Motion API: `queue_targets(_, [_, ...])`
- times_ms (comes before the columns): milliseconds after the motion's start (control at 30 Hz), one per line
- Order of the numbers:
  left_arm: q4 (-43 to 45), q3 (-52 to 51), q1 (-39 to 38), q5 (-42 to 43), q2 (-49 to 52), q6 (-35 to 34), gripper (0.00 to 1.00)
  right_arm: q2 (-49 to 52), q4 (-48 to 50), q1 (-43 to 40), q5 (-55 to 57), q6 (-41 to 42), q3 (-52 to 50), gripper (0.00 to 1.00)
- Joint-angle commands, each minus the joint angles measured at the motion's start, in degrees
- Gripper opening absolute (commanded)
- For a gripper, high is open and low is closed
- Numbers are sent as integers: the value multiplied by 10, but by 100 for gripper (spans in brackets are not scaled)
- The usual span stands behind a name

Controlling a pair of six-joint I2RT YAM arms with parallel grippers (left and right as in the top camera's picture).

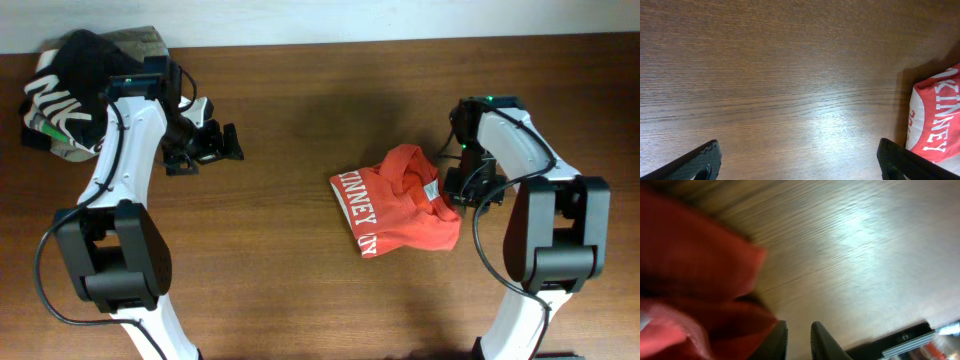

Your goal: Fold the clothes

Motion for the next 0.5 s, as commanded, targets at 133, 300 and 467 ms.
queue_targets(133, [6, -4, -1, -3, 4, -3, 99, -98, -17, -38, -21, -15, 66, 22])
queue_targets(300, [11, -4, -2, -3, 4, -3, 99, -108, 61, -10, -310, -222, 62, 52])
queue_targets(467, [10, -4, -8, -3, 4, -3, 99, -41, 133, 89, -318, -221, 15, 11])
